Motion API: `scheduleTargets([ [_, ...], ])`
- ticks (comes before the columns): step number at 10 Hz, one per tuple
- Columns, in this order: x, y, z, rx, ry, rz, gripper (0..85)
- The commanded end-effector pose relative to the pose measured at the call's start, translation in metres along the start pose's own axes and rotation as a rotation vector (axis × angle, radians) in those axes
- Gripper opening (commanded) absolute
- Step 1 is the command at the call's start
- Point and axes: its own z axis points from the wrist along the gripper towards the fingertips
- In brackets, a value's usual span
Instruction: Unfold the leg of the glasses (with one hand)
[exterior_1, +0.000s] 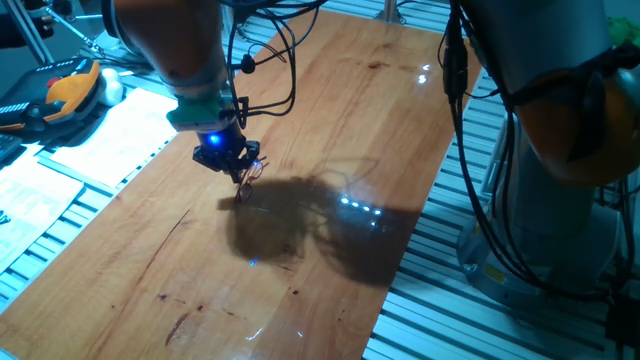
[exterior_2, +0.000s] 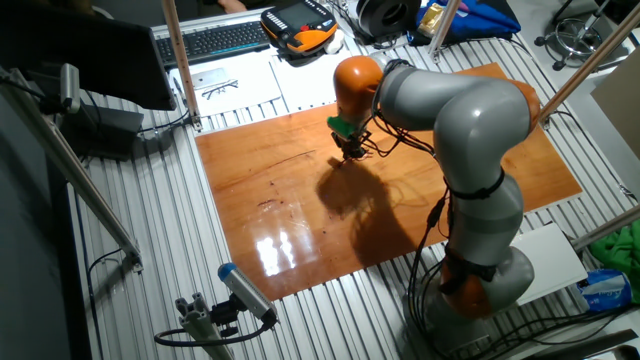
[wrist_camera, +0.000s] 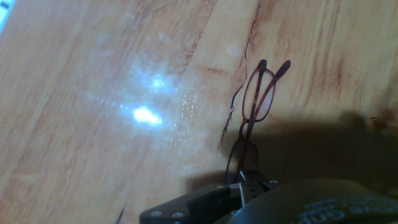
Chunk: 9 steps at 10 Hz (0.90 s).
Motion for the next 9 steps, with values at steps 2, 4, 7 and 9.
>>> scheduleTargets([
  [2, -0.002, 0.001, 0.004, -0.005, -0.003, -0.001, 0.0],
  [4, -0.001, 0.001, 0.008, -0.005, -0.031, 0.013, 0.0],
  [7, 0.001, 0.002, 0.013, -0.012, -0.042, 0.045, 0.0],
  [9, 0.001, 0.004, 0.022, -0.017, -0.068, 0.054, 0.0],
])
